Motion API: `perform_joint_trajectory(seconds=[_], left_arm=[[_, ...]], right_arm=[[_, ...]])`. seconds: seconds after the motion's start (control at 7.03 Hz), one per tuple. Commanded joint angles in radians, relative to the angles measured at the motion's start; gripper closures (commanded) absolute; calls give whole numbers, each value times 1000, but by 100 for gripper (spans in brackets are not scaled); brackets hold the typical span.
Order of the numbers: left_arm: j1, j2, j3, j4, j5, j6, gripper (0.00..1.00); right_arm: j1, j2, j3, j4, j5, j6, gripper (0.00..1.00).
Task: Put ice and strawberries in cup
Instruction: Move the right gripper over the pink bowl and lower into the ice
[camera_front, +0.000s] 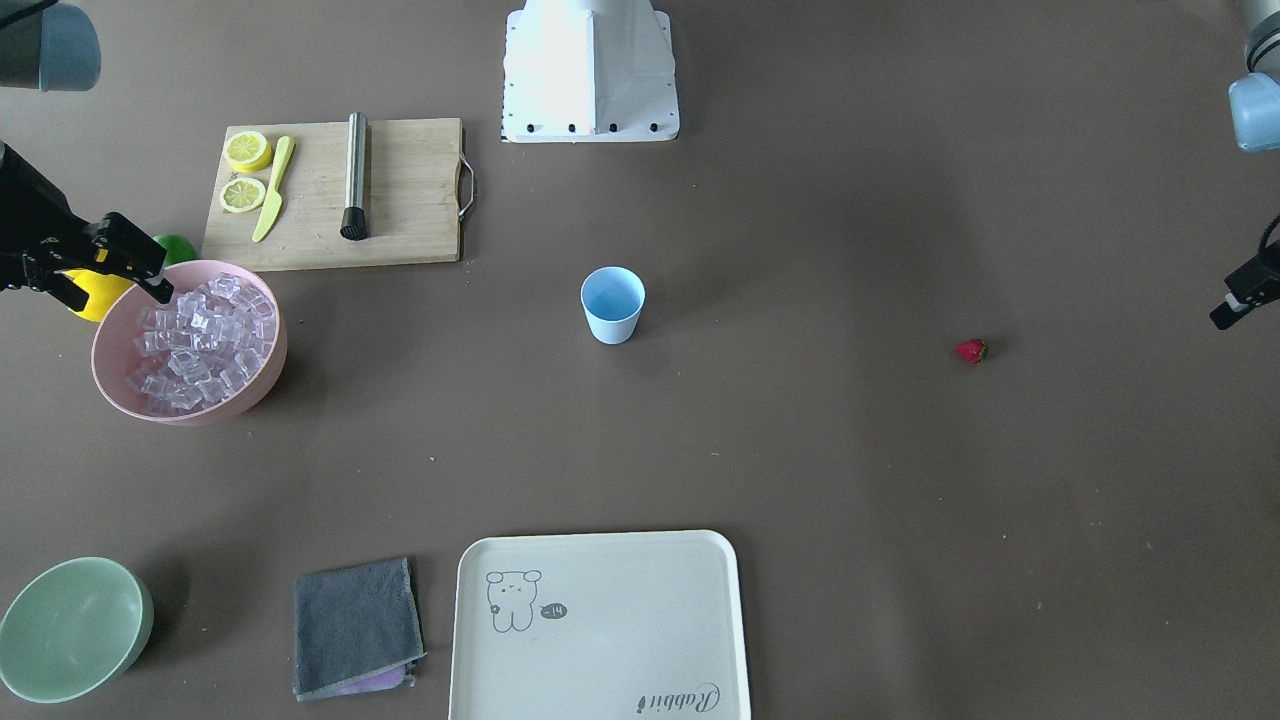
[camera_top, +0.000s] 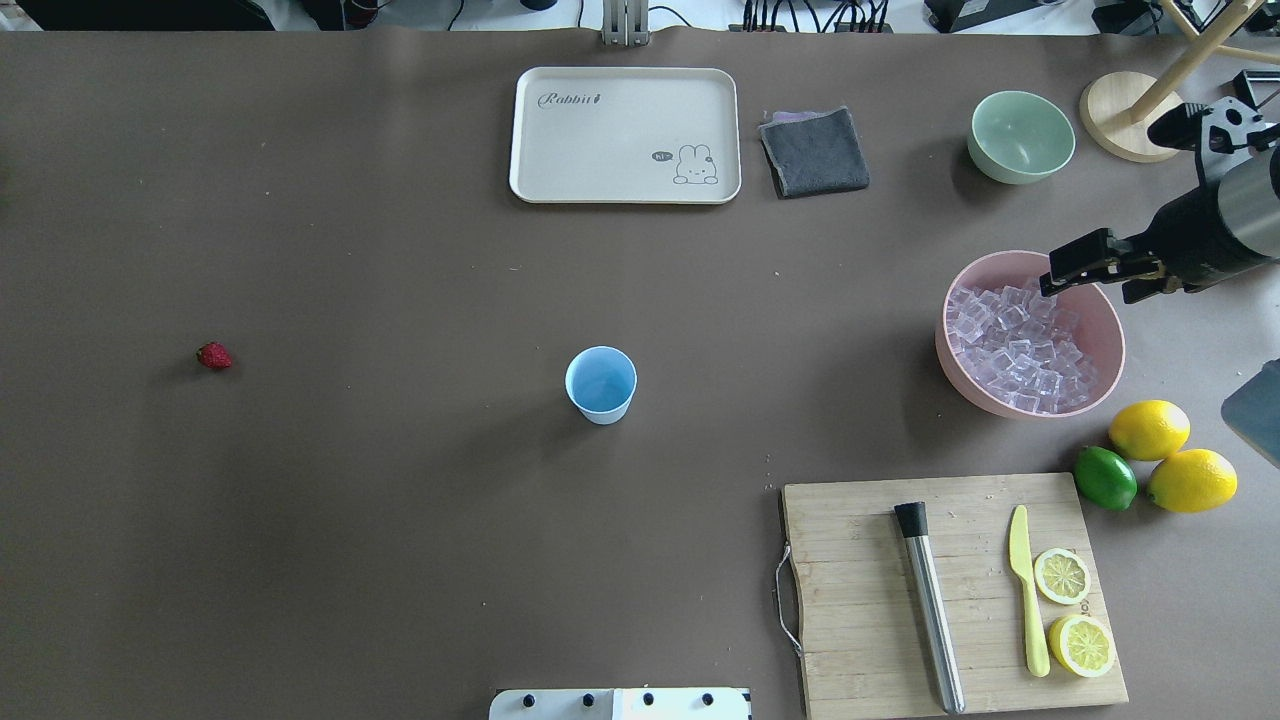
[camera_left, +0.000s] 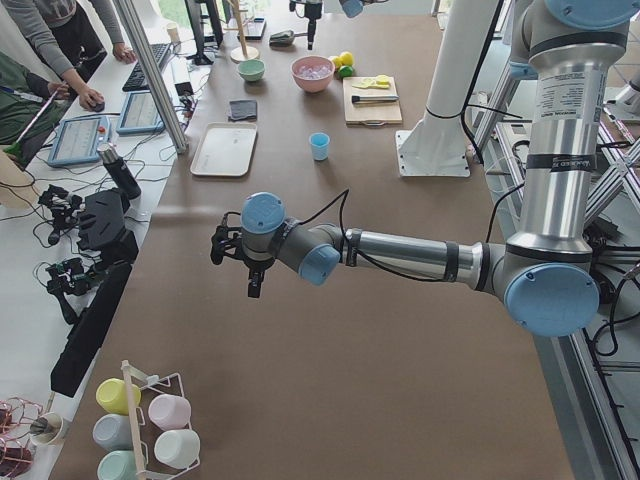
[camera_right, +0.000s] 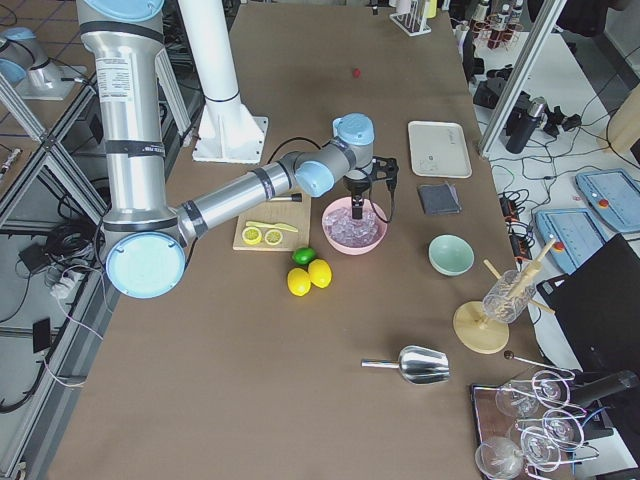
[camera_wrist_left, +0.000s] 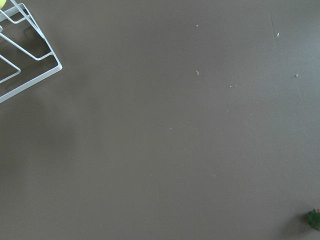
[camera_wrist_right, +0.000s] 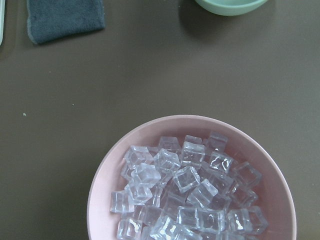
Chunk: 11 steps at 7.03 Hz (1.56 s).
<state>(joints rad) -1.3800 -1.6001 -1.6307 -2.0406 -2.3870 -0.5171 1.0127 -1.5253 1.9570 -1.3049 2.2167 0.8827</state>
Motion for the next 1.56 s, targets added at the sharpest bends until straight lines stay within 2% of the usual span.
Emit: perform_joint_trajectory(seconds=[0.0,0.85,1.42], left_arm=[[2,-1,2,-3,0,-3,2],[1,0,-3,-4,-1,2,2],[1,0,-5,-7,-1,8,3]], right_arm=[[-100,-24,-12,41,-77,64,0],[-140,-53,-43,38,-94,55,2],[-148,-73,-44,38,-95,52,31]])
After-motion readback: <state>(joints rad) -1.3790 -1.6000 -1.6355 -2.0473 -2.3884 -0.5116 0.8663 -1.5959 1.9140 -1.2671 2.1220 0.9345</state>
